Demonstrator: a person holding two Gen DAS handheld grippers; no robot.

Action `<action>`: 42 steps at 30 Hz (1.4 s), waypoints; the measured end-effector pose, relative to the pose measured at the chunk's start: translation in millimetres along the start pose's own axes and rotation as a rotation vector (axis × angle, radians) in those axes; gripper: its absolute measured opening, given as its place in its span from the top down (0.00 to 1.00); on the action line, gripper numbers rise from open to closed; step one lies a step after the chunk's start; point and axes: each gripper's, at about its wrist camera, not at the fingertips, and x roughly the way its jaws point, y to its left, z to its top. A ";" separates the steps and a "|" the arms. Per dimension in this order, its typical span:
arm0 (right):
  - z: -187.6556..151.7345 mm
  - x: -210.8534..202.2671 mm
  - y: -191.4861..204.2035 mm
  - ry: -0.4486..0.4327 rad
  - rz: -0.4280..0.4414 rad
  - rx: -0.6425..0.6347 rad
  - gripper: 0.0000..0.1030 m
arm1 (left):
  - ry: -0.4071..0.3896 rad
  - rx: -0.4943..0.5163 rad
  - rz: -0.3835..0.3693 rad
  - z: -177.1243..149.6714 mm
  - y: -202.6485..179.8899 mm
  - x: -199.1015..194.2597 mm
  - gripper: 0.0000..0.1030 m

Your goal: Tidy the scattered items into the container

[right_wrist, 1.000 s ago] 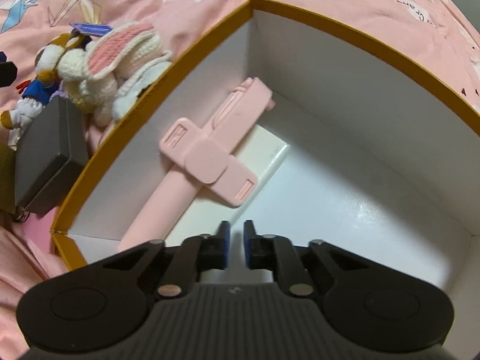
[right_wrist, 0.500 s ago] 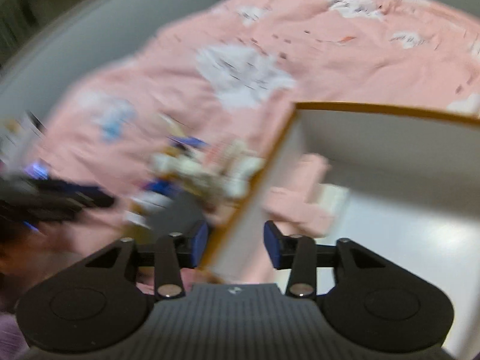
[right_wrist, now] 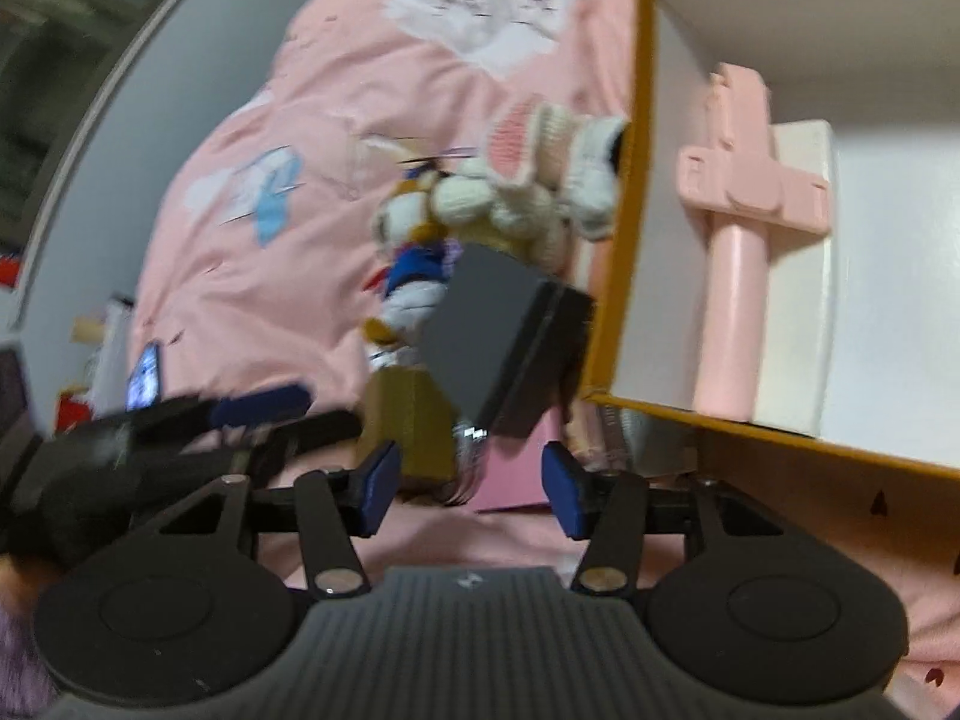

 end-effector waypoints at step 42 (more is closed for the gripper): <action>-7.3 53.7 -61.0 -0.005 -0.075 0.098 0.39 | 0.096 0.095 0.090 -17.7 -12.7 40.9 0.28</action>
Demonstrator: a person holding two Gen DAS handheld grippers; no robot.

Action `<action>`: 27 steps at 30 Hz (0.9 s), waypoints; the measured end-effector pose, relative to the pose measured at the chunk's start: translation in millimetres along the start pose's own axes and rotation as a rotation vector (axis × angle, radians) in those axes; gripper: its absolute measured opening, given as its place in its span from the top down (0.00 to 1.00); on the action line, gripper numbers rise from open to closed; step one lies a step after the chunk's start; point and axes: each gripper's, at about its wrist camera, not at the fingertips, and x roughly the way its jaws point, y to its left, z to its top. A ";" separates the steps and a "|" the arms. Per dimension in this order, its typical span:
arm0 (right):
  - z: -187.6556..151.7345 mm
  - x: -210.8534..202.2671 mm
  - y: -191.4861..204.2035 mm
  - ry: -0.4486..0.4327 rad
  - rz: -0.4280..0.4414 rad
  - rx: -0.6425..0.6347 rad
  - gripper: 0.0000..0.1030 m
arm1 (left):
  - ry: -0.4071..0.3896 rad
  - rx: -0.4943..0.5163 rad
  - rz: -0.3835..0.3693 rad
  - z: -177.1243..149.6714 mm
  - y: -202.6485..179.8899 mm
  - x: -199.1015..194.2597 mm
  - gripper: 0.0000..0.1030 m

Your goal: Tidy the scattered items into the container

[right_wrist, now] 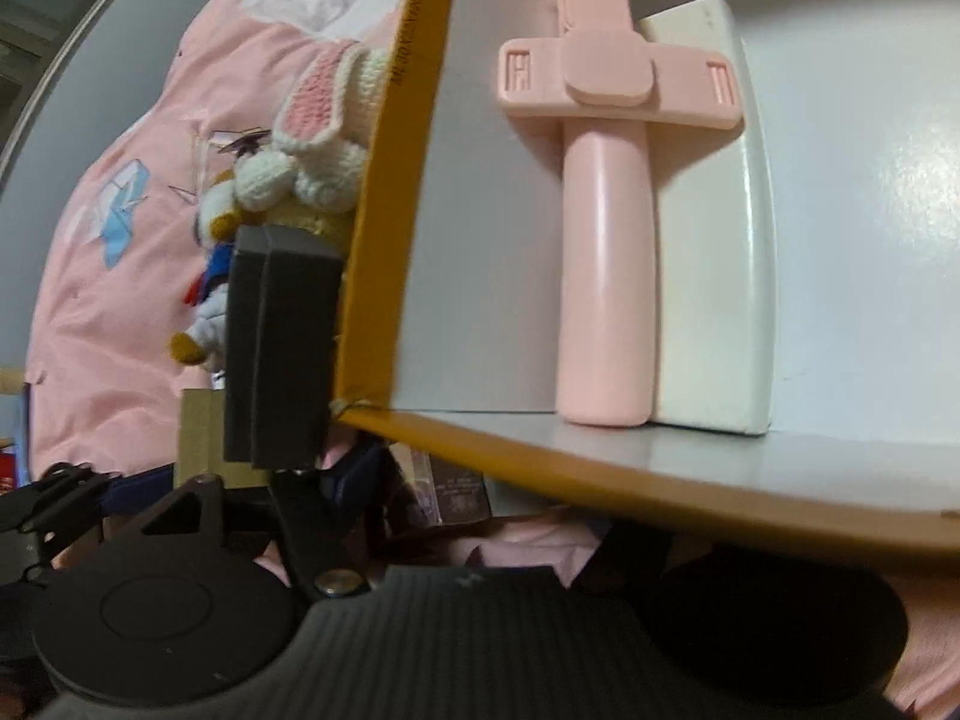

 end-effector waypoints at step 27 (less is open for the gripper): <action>32.0 -18.2 112.1 0.044 0.015 -0.314 0.54 | -0.163 -0.275 -0.073 26.8 63.4 -25.6 0.56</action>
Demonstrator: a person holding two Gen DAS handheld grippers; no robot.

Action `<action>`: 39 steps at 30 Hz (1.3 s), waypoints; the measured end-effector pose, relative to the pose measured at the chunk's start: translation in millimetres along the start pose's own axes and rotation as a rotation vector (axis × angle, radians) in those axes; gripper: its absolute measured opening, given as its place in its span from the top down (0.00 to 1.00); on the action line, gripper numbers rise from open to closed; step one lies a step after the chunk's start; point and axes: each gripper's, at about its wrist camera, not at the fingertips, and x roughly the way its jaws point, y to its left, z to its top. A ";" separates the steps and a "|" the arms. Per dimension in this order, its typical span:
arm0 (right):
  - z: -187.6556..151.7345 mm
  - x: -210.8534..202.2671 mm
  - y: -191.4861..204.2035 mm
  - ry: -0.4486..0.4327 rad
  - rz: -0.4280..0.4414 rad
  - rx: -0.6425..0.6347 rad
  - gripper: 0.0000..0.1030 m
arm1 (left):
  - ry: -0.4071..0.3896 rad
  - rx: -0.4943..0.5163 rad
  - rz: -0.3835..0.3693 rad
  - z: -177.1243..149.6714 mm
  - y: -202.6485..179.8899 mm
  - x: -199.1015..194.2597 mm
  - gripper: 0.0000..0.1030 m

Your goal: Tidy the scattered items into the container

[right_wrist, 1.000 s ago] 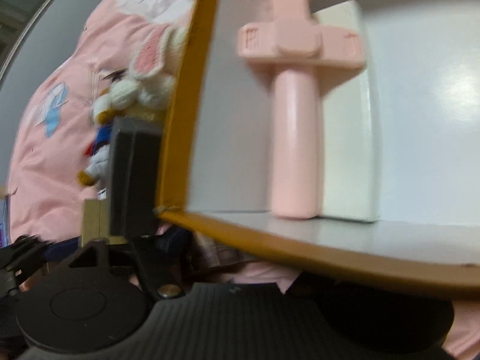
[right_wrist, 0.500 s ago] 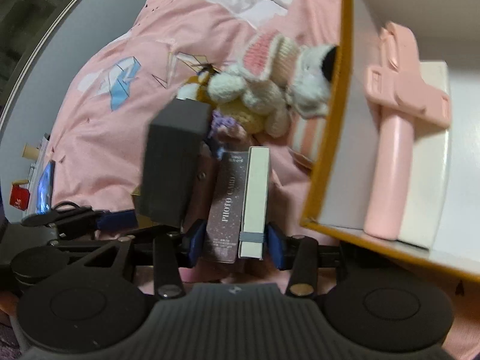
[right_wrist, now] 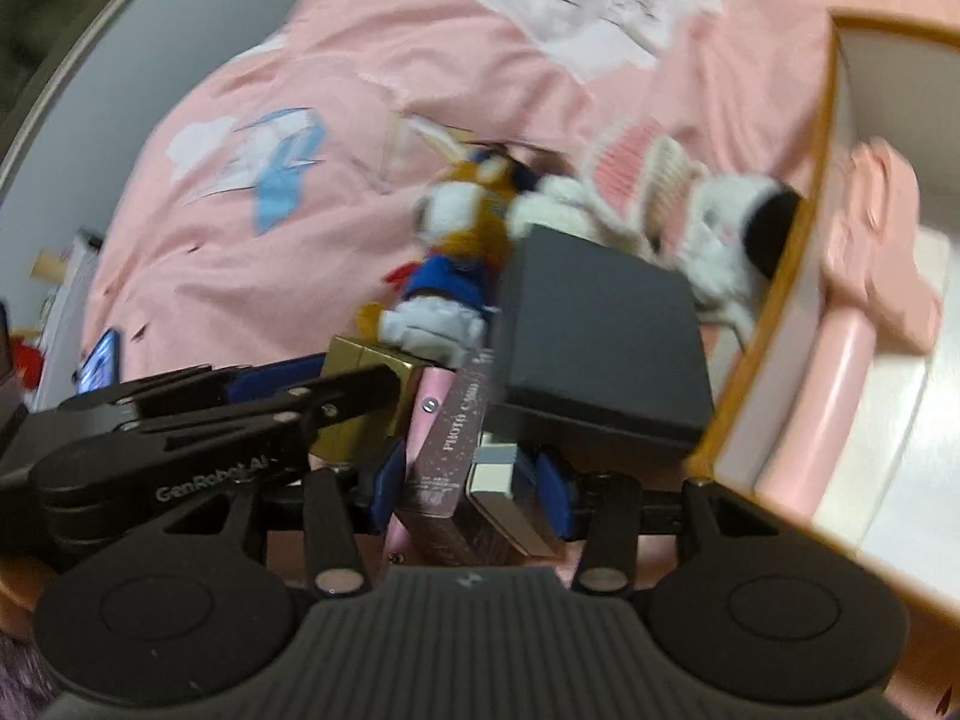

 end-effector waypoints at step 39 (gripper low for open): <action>-56.7 -28.9 -15.1 -0.059 -0.165 -0.217 0.51 | 0.080 0.103 -0.183 -7.1 -65.3 24.3 0.65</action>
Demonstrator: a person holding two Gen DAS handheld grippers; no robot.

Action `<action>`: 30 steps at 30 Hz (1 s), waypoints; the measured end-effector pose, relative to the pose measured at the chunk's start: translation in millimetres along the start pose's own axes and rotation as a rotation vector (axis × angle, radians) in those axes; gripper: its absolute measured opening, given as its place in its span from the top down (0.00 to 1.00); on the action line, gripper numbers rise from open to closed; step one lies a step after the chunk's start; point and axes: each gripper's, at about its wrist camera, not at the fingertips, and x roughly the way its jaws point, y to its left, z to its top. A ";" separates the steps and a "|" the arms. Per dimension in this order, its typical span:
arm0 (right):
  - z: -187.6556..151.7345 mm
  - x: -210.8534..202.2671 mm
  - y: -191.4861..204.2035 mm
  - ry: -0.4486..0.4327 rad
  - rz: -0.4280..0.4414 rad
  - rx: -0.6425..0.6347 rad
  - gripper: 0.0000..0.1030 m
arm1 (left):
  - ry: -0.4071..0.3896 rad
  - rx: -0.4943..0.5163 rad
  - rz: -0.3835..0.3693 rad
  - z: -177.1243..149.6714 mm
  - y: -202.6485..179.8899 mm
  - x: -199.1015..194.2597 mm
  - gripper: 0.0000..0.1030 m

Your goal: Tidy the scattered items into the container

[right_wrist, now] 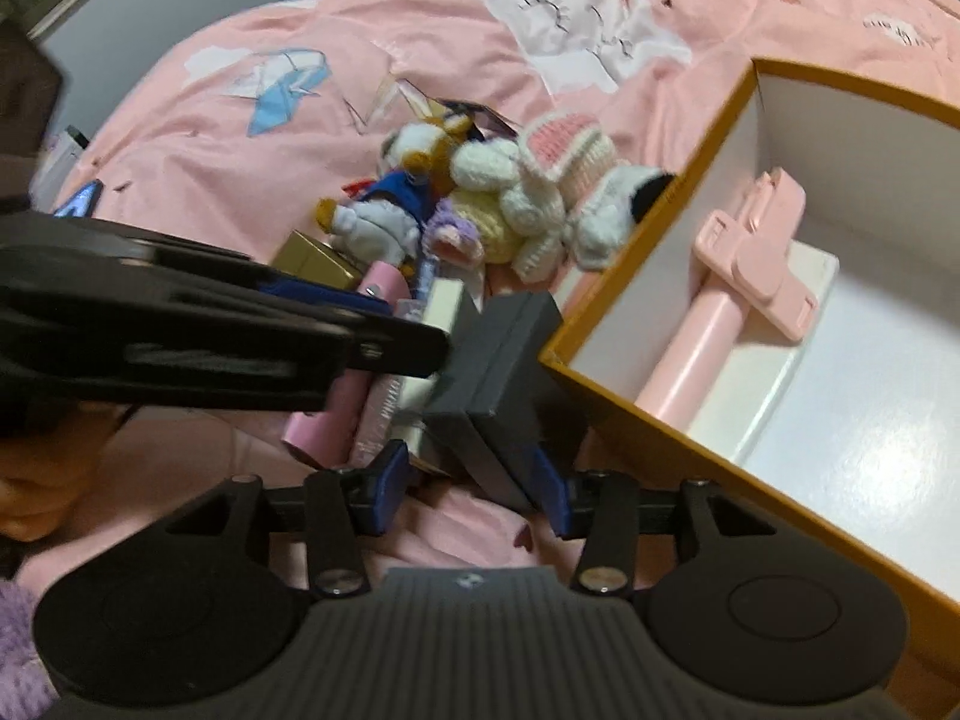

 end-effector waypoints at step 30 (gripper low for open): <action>-6.8 0.9 -21.2 0.004 -0.080 0.088 0.62 | 0.073 0.031 0.146 3.7 -11.5 24.4 0.75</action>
